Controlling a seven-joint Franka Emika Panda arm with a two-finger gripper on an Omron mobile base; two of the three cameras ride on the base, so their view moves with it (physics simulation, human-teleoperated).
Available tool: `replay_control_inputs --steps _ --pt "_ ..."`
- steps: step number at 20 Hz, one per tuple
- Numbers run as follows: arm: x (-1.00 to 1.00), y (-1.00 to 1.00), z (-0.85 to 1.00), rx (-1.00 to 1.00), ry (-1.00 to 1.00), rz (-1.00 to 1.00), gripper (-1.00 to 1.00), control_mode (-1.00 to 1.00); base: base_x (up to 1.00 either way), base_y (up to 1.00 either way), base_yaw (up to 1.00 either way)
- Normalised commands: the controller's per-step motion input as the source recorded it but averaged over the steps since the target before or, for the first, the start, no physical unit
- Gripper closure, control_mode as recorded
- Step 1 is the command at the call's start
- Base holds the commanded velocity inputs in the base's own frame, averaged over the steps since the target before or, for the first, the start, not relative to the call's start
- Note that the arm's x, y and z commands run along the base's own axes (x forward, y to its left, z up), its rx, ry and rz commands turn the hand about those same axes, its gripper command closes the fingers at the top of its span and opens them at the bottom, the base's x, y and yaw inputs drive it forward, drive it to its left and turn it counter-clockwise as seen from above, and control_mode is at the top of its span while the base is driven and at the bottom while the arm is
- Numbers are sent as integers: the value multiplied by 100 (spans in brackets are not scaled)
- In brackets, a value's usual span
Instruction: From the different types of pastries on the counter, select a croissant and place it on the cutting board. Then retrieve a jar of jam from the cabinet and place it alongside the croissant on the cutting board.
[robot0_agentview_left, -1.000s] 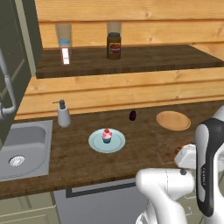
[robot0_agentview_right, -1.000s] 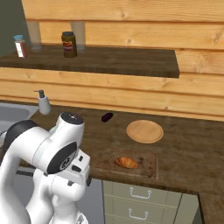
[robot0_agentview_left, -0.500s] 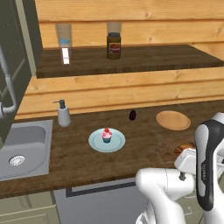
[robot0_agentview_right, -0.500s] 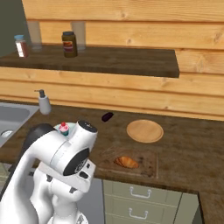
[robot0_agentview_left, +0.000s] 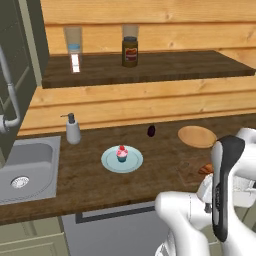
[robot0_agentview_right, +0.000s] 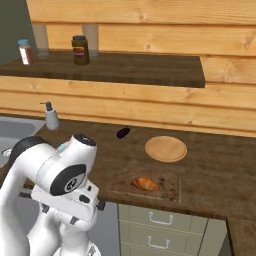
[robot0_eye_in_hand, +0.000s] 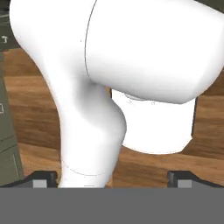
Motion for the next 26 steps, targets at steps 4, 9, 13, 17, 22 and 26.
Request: replay_control_inputs --steps 4,9,13,17,22,26 --pt "-100 61 0 -32 -28 0 -100 -100 0 0 0" --pt "-66 41 -1 -22 -16 0 -100 -100 0 0 0" --pt "-1 0 0 0 0 0 -100 -100 0 0 0" --pt "-1 0 0 0 0 0 -100 100 -32 19 -1" --pt "0 0 0 0 0 0 -100 100 -100 24 -1" --pt "0 0 0 0 0 0 -100 100 -100 35 0"
